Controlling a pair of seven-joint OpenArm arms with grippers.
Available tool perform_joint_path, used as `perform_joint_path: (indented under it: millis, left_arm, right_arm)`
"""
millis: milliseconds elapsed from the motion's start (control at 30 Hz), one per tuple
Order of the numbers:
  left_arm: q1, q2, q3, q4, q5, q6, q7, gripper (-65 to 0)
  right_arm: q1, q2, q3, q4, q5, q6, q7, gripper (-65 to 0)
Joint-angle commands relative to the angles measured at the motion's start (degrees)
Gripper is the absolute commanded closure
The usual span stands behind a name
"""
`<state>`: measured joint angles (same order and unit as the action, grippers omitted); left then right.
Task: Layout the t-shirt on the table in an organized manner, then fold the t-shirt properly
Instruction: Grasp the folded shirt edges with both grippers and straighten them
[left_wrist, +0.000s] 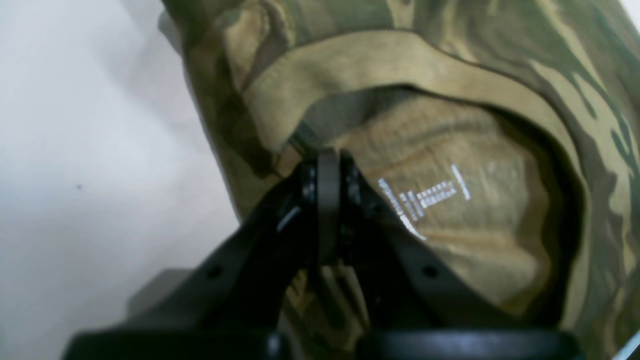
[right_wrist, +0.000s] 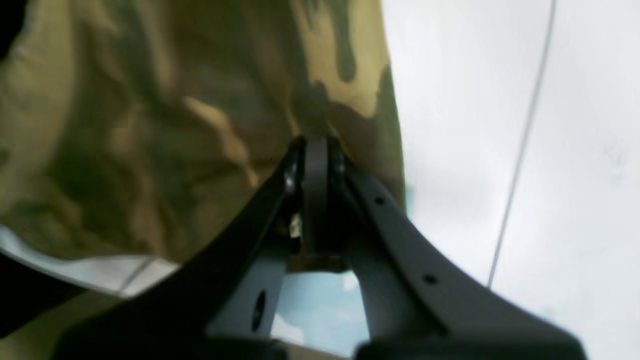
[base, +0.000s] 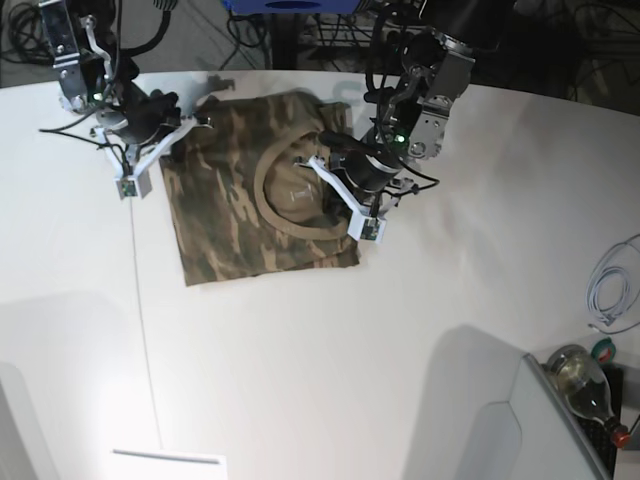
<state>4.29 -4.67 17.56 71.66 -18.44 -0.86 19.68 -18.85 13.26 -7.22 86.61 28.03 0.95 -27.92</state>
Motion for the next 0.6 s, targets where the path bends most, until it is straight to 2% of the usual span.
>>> perform_joint_path:
  millis: [0, 133, 267, 400, 567]
  left_arm:
    - [-0.12, -0.04, -0.02, 0.47, 0.28, 0.47, 1.28, 0.0]
    - [0.32, -0.04, -0.02, 2.23, 0.19, 0.56, 1.28, 0.0]
    - [1.55, -0.39, -0.20, 9.00, 0.11, 0.64, 1.37, 0.0]
    - [3.40, -0.56, -0.20, 16.74, 0.11, 0.73, 1.64, 0.0]
    - [2.78, -1.09, -1.52, 22.89, 0.46, 0.73, 8.85, 0.0]
  right_arm:
    - [0.70, 0.41, 0.23, 0.56, -0.30, -0.12, 0.71, 0.0]
    - [0.08, 0.68, 0.85, 5.30, -0.30, -0.12, 0.71, 0.0]
    - [-1.94, 0.85, 0.85, 12.60, -0.30, -0.12, 0.63, 0.0]
    - [-2.82, 0.85, 0.94, 15.15, -0.30, -0.12, 0.63, 0.0]
    - [-3.35, 0.85, 0.94, 15.41, -0.30, -0.12, 0.63, 0.0]
